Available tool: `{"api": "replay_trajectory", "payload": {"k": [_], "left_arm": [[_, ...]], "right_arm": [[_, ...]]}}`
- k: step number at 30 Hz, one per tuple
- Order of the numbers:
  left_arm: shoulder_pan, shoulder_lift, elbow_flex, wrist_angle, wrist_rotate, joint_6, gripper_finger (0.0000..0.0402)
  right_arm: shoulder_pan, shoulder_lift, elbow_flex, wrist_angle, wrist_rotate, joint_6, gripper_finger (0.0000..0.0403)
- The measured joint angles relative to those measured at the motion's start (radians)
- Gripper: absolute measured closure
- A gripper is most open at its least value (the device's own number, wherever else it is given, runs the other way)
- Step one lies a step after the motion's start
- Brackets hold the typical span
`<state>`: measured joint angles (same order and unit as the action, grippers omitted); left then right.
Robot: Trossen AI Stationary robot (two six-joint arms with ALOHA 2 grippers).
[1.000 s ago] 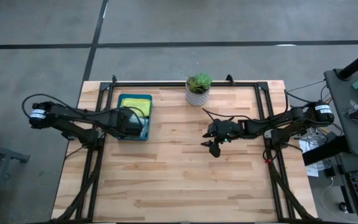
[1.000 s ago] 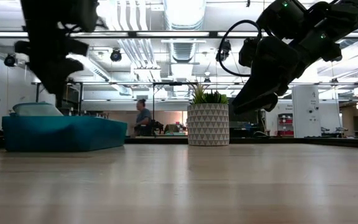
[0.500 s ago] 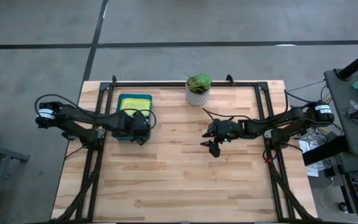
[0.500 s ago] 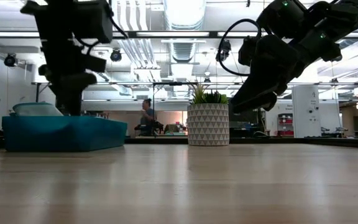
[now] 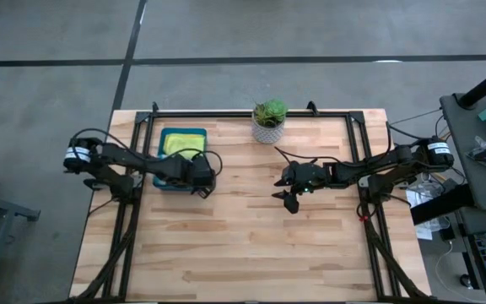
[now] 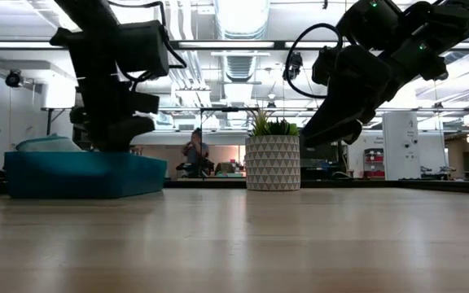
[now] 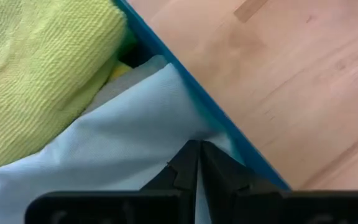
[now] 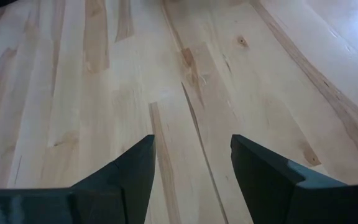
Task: Fold microfiber towels
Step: Put the folded blue towel into the blue bin
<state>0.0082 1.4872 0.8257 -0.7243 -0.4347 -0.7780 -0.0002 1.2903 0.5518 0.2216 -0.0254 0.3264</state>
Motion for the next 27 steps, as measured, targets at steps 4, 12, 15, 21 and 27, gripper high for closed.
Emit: {"api": "replay_trajectory", "payload": {"k": [4,12,15,21,27], "left_arm": [[0.008,-0.006,0.0,0.009,0.006,0.001,0.0396],[0.01,-0.104,0.001,0.008,0.006,0.01,0.0396],[0.01,-0.163,0.001,0.005,0.006,0.043,0.0396],[0.014,-0.263,-0.012,-0.053,-0.036,0.117,0.0395],[0.032,-0.291,-0.08,-0.024,-0.076,0.107,0.0395]], "right_arm": [[0.0,0.0,0.0,0.001,0.0,0.003,0.0204],[0.0,0.0,0.0,0.002,0.0,0.004,0.0204],[0.0,0.0,0.0,0.005,0.0,0.005,0.0204],[0.0,0.0,0.0,0.005,0.0,0.006,0.0204],[0.0,0.0,0.0,0.019,0.0,-0.003,0.0204]]}}
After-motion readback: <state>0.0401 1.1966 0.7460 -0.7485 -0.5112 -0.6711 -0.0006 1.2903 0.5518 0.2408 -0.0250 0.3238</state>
